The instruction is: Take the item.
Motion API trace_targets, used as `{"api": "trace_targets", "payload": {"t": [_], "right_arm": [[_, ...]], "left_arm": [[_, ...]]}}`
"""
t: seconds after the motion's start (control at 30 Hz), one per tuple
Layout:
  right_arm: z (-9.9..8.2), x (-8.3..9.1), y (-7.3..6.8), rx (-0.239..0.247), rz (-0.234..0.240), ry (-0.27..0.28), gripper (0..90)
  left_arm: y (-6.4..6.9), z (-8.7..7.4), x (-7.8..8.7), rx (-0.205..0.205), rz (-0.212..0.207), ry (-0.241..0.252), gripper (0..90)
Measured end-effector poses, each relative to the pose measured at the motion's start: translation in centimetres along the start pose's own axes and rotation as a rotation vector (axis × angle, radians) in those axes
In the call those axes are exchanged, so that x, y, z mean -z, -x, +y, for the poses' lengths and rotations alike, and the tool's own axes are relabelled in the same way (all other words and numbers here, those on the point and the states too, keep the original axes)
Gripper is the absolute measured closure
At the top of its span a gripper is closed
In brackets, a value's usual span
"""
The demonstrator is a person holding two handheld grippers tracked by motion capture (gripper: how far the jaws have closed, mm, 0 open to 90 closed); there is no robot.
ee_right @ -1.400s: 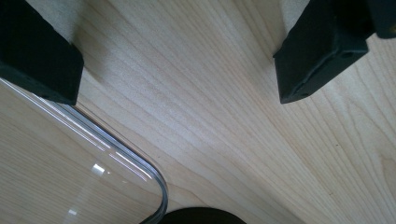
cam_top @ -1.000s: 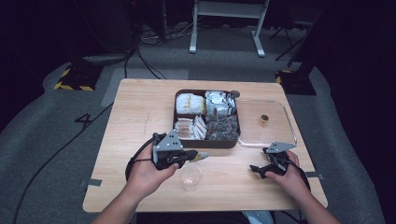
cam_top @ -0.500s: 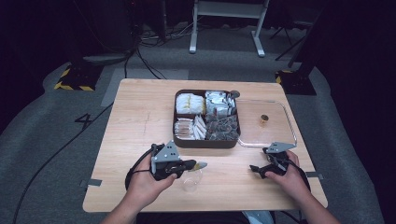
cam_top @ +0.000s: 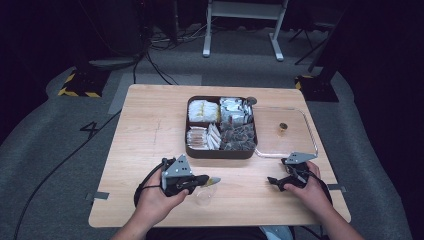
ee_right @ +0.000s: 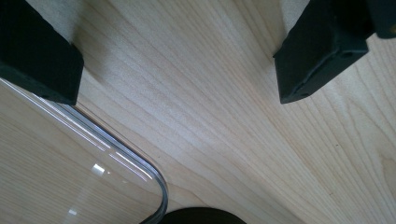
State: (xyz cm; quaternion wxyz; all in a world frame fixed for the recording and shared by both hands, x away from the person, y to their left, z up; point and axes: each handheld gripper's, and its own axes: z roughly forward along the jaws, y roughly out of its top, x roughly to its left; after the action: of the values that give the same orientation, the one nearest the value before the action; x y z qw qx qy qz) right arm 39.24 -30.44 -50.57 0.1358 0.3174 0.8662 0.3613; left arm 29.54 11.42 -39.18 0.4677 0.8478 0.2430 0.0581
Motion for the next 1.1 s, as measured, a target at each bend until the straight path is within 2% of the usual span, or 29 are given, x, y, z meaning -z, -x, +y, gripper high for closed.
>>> {"api": "trace_targets", "payload": {"t": [0.17, 0.2, 0.27, 0.37, 0.5, 0.57, 0.63, 0.67, 0.7, 0.87, 1.1], "right_arm": [[0.0, 0.0, 0.0, 0.000, 0.000, 0.000, 1.1], [0.0, 0.0, 0.0, 0.001, 0.000, 0.000, 1.1], [0.0, 0.0, 0.0, 0.000, 0.000, 0.000, 1.1], [0.0, 0.0, 0.0, 0.001, 0.000, 0.000, 1.1], [0.0, 0.0, 0.0, 0.000, 0.000, 0.000, 1.1], [0.0, 0.0, 0.0, 0.000, 0.001, 0.001, 1.1], [0.0, 0.0, 0.0, 0.000, 0.001, 0.002, 1.1], [0.0, 0.0, 0.0, 0.000, 0.001, 0.002, 1.1], [0.0, 0.0, 0.0, 0.000, 0.001, 0.001, 1.1], [0.0, 0.0, 0.0, 0.000, 0.001, 0.002, 1.1], [0.0, 0.0, 0.0, 0.000, 0.001, 0.001, 1.1]], "left_arm": [[0.0, -0.2, 0.2, -0.001, -0.003, -0.003, 90.0], [0.0, -0.2, 0.1, 0.013, -0.011, 0.003, 81.7], [0.1, -0.3, 0.1, 0.005, -0.008, 0.007, 69.3], [0.1, -0.2, 0.2, 0.005, -0.007, 0.017, 65.4], [0.0, -0.1, 0.2, 0.000, 0.016, 0.020, 62.9], [-0.2, 0.0, 0.3, 0.001, 0.028, 0.025, 58.0], [-0.7, 0.3, 0.4, -0.007, 0.070, 0.019, 55.1], [-0.7, 0.3, 0.4, -0.007, 0.070, 0.019, 54.0], [-1.0, 0.5, 0.7, -0.013, 0.095, 0.015, 52.4], [-1.8, 0.7, 1.5, -0.010, 0.136, 0.013, 49.6], [-3.3, -0.1, 3.6, -0.002, 0.226, -0.002, 43.7]]}}
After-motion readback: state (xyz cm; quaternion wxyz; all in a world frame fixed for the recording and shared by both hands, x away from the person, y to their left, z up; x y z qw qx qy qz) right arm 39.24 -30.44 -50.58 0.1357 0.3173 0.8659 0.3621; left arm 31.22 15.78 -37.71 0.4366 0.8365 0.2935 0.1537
